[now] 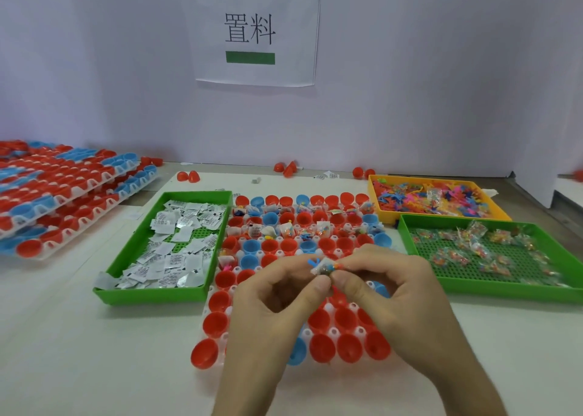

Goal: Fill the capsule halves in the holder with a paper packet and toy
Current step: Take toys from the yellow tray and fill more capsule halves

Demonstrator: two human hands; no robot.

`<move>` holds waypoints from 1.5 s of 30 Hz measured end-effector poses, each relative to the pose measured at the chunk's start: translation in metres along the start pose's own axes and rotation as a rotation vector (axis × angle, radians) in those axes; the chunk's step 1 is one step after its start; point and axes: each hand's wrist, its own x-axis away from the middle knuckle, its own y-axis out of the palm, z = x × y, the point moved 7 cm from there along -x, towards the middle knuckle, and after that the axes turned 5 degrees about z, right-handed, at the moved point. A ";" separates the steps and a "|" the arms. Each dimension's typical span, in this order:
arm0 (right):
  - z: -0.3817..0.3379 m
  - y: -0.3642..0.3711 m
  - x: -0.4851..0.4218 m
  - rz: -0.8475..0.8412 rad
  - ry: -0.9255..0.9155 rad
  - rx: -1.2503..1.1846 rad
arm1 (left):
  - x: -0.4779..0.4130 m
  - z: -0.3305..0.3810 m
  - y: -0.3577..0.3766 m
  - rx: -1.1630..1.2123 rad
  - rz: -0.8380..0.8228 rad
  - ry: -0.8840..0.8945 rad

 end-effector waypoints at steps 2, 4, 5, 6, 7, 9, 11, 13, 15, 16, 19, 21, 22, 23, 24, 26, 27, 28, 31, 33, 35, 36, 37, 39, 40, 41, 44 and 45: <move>-0.003 -0.002 0.000 0.052 -0.009 -0.028 | 0.000 0.001 -0.002 -0.011 0.032 0.027; -0.004 -0.001 0.001 0.123 0.014 -0.145 | 0.000 -0.001 -0.004 0.017 0.085 0.015; -0.004 0.001 0.001 0.145 0.028 -0.189 | 0.001 -0.003 -0.005 0.041 0.110 0.002; -0.005 0.004 0.002 0.160 0.031 -0.202 | 0.001 -0.004 -0.005 0.064 0.132 -0.011; -0.007 0.006 0.002 0.168 0.026 -0.189 | 0.001 -0.004 -0.006 0.073 0.151 -0.019; -0.010 0.010 -0.001 0.164 0.019 -0.128 | 0.001 -0.002 -0.010 0.050 0.166 -0.015; -0.016 0.015 -0.008 0.118 -0.007 -0.049 | 0.000 0.002 -0.017 0.012 0.153 -0.006; -0.023 0.021 -0.022 0.043 -0.038 0.048 | -0.002 0.007 -0.033 -0.048 0.162 0.014; -0.025 0.027 -0.041 -0.046 -0.063 0.158 | -0.005 0.012 -0.058 -0.128 0.250 0.056; -0.024 0.033 -0.050 -0.098 -0.077 0.214 | -0.006 0.013 -0.073 -0.174 0.320 0.079; -0.016 0.054 -0.075 -0.243 -0.105 0.330 | -0.005 0.009 -0.117 -0.249 0.547 0.126; -0.004 0.073 -0.085 -0.336 -0.113 0.380 | -0.001 -0.001 -0.139 -0.259 0.639 0.114; 0.003 0.082 -0.088 -0.380 -0.115 0.400 | 0.001 -0.006 -0.147 -0.270 0.665 0.098; 0.009 0.092 -0.091 -0.418 -0.115 0.412 | 0.003 -0.013 -0.154 -0.278 0.687 0.081; 0.014 0.100 -0.094 -0.450 -0.116 0.414 | 0.004 -0.018 -0.161 -0.279 0.710 0.064; 0.023 0.118 -0.097 -0.506 -0.134 0.412 | 0.006 -0.027 -0.172 -0.258 0.755 0.037; 0.025 0.125 -0.098 -0.528 -0.148 0.417 | 0.006 -0.029 -0.175 -0.244 0.774 0.032; 0.028 0.131 -0.099 -0.550 -0.160 0.422 | 0.006 -0.030 -0.177 -0.236 0.788 0.032; 0.037 0.144 -0.098 -0.624 -0.149 0.431 | 0.008 -0.032 -0.175 -0.223 0.799 0.043; 0.043 0.149 -0.096 -0.668 -0.127 0.445 | 0.008 -0.032 -0.171 -0.209 0.780 0.049; 0.048 0.152 -0.095 -0.703 -0.099 0.461 | 0.007 -0.032 -0.168 -0.210 0.763 0.051; 0.049 0.153 -0.096 -0.711 -0.093 0.466 | 0.005 -0.032 -0.168 -0.213 0.759 0.052; 0.049 0.154 -0.096 -0.717 -0.095 0.469 | 0.004 -0.032 -0.169 -0.214 0.759 0.054; 0.049 0.156 -0.099 -0.737 -0.102 0.476 | 0.002 -0.031 -0.170 -0.209 0.766 0.057; 0.049 0.158 -0.100 -0.750 -0.104 0.488 | 0.002 -0.032 -0.170 -0.208 0.770 0.057; 0.050 0.159 -0.101 -0.760 -0.104 0.504 | 0.001 -0.032 -0.171 -0.208 0.773 0.057; 0.051 0.163 -0.103 -0.780 -0.087 0.545 | 0.001 -0.033 -0.172 -0.210 0.778 0.052; 0.051 0.164 -0.103 -0.787 -0.078 0.547 | 0.001 -0.034 -0.172 -0.209 0.779 0.051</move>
